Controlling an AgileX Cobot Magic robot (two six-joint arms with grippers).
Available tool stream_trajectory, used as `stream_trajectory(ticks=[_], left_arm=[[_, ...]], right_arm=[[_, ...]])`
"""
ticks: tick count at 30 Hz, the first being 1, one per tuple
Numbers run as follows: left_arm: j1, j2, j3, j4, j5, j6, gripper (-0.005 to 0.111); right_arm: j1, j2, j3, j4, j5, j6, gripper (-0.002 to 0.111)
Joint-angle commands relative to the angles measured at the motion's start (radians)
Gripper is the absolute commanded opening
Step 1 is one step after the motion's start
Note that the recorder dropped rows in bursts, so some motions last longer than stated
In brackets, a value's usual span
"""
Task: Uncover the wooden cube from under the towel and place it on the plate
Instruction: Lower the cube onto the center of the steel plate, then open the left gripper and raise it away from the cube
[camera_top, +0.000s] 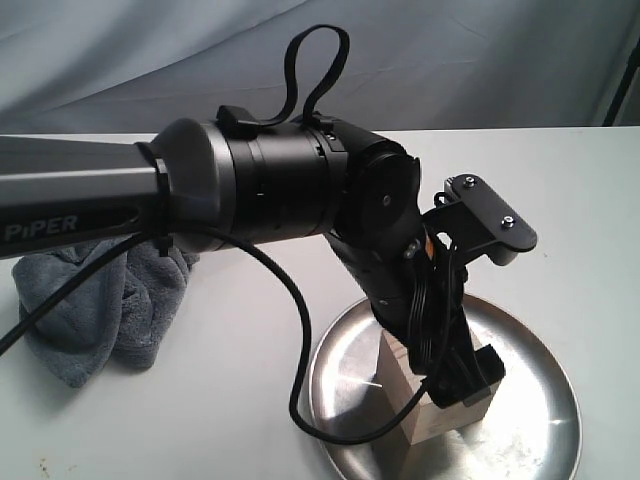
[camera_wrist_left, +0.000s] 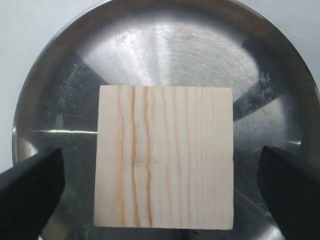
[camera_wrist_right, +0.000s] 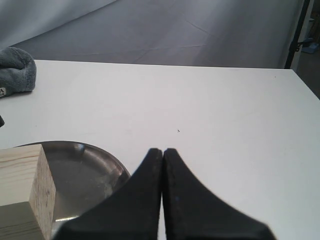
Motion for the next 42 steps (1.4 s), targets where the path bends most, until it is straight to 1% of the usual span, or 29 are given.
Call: stream_trajectory(ticks=[1, 4, 7, 8, 10, 13, 16, 18, 22, 23, 26, 27, 29, 32, 35, 42], left_arm=[[-0.004, -0.011, -0.002, 0.000, -0.008, -0.004, 0.101], [-0.004, -0.011, -0.002, 0.013, -0.010, -0.004, 0.101], [-0.004, -0.011, -0.002, 0.084, -0.010, -0.063, 0.099], [-0.004, -0.011, -0.002, 0.118, -0.010, -0.093, 0.097], [-0.004, -0.011, -0.002, 0.168, -0.005, -0.151, 0.090], [-0.004, -0.011, -0.002, 0.196, -0.008, -0.219, 0.068], [-0.004, -0.011, -0.002, 0.196, -0.010, -0.221, 0.040], [-0.004, -0.011, -0.002, 0.222, -0.010, -0.221, 0.024], [-0.001, -0.011, -0.002, 0.290, 0.002, -0.267, 0.002], [0.000, -0.013, -0.002, 0.309, 0.011, -0.283, 0.000], [0.016, -0.023, -0.002, 0.353, 0.032, -0.402, 0.000], [0.029, -0.034, -0.002, 0.364, 0.040, -0.450, 0.000], [0.061, -0.051, -0.002, 0.375, 0.050, -0.491, 0.000], [0.129, -0.088, -0.002, 0.373, 0.068, -0.494, 0.000], [0.214, -0.128, -0.002, 0.371, 0.112, -0.504, 0.000], [0.426, -0.196, -0.002, 0.371, 0.262, -0.529, 0.000]], right_arm=[[0.003, -0.004, 0.004, 0.000, -0.010, 0.001, 0.000], [0.003, -0.004, 0.004, 0.000, -0.010, 0.001, 0.000], [0.003, -0.004, 0.004, 0.000, -0.010, 0.001, 0.000], [0.003, -0.004, 0.004, 0.000, -0.010, 0.001, 0.000], [0.003, -0.004, 0.004, 0.000, -0.010, 0.001, 0.000], [0.003, -0.004, 0.004, 0.000, -0.010, 0.001, 0.000], [0.003, -0.004, 0.004, 0.000, -0.010, 0.001, 0.000], [0.003, -0.004, 0.004, 0.000, -0.010, 0.001, 0.000], [0.003, -0.004, 0.004, 0.000, -0.010, 0.001, 0.000], [0.003, -0.004, 0.004, 0.000, -0.010, 0.001, 0.000], [0.003, -0.004, 0.004, 0.000, -0.010, 0.001, 0.000], [0.003, -0.004, 0.004, 0.000, -0.010, 0.001, 0.000], [0.003, -0.004, 0.004, 0.000, -0.010, 0.001, 0.000], [0.003, -0.004, 0.004, 0.000, -0.010, 0.001, 0.000], [0.003, -0.004, 0.004, 0.000, -0.010, 0.001, 0.000], [0.003, -0.004, 0.004, 0.000, -0.010, 0.001, 0.000]])
